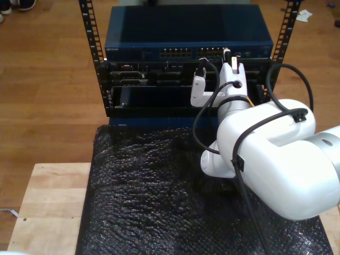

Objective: Grab the cable and plug it in

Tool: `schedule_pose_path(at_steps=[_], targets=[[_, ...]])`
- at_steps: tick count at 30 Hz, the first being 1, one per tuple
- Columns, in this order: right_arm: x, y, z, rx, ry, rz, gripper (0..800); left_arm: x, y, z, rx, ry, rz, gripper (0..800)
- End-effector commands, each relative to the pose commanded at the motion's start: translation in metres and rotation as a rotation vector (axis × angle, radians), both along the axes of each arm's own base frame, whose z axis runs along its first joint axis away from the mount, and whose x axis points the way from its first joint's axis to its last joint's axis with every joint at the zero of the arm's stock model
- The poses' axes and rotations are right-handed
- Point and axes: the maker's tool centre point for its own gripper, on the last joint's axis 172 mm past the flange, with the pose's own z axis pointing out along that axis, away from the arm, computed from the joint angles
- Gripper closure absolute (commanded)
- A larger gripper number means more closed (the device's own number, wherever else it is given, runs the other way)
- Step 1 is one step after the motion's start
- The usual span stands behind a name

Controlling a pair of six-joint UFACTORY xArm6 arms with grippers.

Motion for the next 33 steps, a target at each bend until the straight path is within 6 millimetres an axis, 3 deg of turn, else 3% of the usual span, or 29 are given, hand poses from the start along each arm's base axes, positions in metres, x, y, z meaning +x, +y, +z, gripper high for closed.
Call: schedule_pose_path(at_steps=[19, 33], targets=[[0.007, 0.0, -0.005, 0.003, -0.001, -0.002, 800, 0.0, 0.0, 0.0, 0.0, 0.001, 0.001, 0], [-0.008, 0.013, -0.002, -0.01, 0.04, 0.038, 482, 0.0, 0.0, 0.0, 0.0, 0.001, 0.001, 0]])
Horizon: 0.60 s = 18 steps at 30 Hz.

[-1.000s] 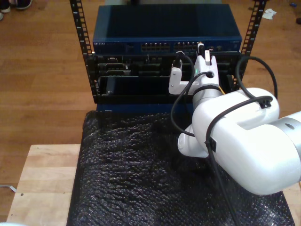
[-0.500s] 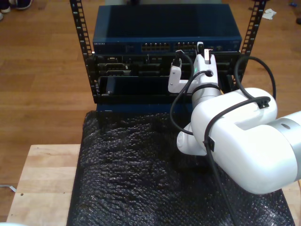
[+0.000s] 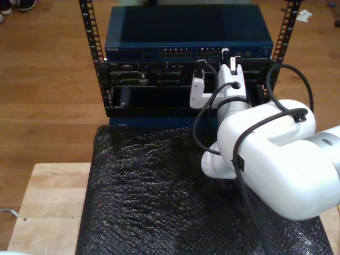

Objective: Grab the cable and plug it in

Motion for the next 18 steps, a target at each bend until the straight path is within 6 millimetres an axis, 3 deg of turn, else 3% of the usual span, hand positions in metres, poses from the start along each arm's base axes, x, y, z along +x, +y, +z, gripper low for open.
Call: schedule_pose_path(at_steps=[7, 18], targets=[[-0.023, 0.012, 0.008, -0.007, 0.026, 0.031, 456, 0.0, 0.0, 0.0, 0.0, -0.001, 0.001, 0], [-0.05, 0.002, 0.02, -0.002, 0.158, 0.056, 337, 0.0, 0.0, 0.0, 0.0, -0.001, -0.001, 0]])
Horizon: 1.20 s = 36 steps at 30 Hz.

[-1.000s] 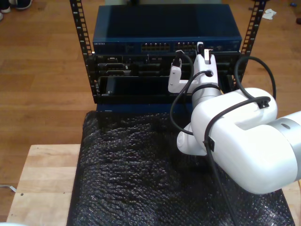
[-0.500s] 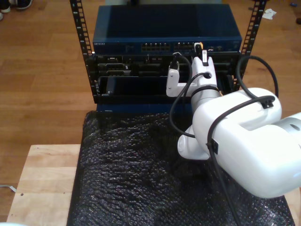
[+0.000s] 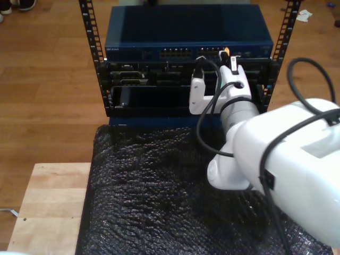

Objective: Grab the cable and plug it in

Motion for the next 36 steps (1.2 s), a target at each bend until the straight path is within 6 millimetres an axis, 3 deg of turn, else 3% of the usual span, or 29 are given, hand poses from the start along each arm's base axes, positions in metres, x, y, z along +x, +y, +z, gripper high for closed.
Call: schedule_pose_path(at_steps=[8, 12, 16, 20, 26, 36], targets=[[-0.014, -0.016, 0.0, 0.013, 0.154, 0.016, 237, 0.0, 0.0, 0.0, 0.0, 0.001, 0.001, 0], [-0.017, -0.049, -0.002, 0.023, 0.253, -0.009, 170, 0.0, 0.0, 0.0, 0.0, 0.001, 0.001, 0], [-0.019, -0.06, -0.007, -0.016, 0.323, 0.001, 139, 0.0, 0.0, 0.0, 0.0, 0.0, 0.003, 0], [-0.018, -0.107, -0.004, -0.071, 0.374, -0.035, 120, 0.0, 0.0, 0.0, 0.0, 0.001, 0.001, 0], [-0.03, -0.176, -0.019, -0.114, 0.526, -0.069, 47, 0.0, 0.0, 0.0, 0.0, -0.001, 0.001, 0], [-0.088, -0.267, -0.041, -0.106, 0.779, -0.069, 28, 0.0, 0.0, 0.0, 0.0, -0.001, 0.001, 0]])
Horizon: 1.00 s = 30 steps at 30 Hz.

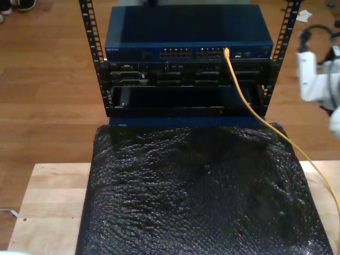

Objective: Grab the cable and plug it in

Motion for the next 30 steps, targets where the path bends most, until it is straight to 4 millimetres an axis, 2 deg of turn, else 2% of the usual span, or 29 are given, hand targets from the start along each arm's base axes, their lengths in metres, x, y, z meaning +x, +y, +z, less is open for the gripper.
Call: schedule_pose_path(at_steps=[4, 9, 14, 18, 25, 30], targets=[[-0.036, -0.031, -0.01, 0.047, 0.101, -0.029, 4, 0.0, 0.0, 0.0, 0.0, 0.001, -0.001, 0], [-0.092, -0.072, -0.02, 0.08, 0.214, -0.034, 3, 0.0, 0.0, 0.0, 0.0, 0.002, 0.0, 0], [-0.146, -0.103, -0.03, 0.096, 0.293, -0.003, 3, 0.0, 0.0, 0.0, 0.0, 0.001, -0.001, 0], [-0.189, -0.114, -0.037, 0.127, 0.35, 0.039, 3, 0.0, 0.0, 0.0, 0.0, 0.002, 0.0, 1], [-0.254, -0.128, -0.031, 0.167, 0.382, 0.065, 3, 0.0, 0.0, 0.0, 0.0, 0.002, 0.0, 0], [-0.296, -0.127, -0.033, 0.173, 0.39, 0.09, 3, 0.0, 0.0, 0.0, 0.0, 0.002, 0.0, 0]])
